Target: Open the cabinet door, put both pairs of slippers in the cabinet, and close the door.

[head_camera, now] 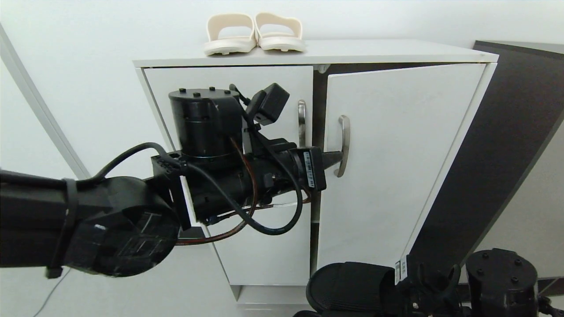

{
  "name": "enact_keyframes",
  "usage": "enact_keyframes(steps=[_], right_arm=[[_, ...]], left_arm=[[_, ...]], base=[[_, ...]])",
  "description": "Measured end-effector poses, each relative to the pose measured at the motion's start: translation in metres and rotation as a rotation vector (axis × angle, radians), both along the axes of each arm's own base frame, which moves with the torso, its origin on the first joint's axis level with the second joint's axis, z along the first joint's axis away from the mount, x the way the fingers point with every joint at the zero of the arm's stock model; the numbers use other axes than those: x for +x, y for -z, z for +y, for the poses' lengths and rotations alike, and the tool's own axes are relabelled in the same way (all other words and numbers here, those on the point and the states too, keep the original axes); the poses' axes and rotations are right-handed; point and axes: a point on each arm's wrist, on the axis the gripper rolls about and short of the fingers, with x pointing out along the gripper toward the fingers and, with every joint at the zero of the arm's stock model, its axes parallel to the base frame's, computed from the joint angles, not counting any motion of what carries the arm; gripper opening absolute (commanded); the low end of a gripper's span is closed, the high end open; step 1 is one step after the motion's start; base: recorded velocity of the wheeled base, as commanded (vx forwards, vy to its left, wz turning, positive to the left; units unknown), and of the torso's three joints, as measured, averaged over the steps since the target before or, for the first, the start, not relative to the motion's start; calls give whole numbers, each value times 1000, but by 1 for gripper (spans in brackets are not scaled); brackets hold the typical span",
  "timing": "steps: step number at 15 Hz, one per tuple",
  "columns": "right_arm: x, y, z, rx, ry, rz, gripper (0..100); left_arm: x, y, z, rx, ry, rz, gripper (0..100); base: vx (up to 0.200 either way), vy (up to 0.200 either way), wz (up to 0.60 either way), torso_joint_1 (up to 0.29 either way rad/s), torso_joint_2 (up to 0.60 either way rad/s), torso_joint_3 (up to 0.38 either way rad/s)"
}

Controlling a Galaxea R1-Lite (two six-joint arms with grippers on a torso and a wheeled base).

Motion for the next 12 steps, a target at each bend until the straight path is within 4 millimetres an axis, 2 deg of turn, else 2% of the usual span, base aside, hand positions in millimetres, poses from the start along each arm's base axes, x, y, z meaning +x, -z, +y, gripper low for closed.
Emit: enact_keyframes(steps=[8,12], right_arm=[[-1,1,1,-7,-7,0,0],[-1,3,1,-21,-13,-16,0]], left_arm=[[-46,-9,36,-16,16,-15,0],[-41,-15,51,-75,-28,-33,0]], base=[[0,0,0,0,0,0],[0,0,0,0,0,0]])
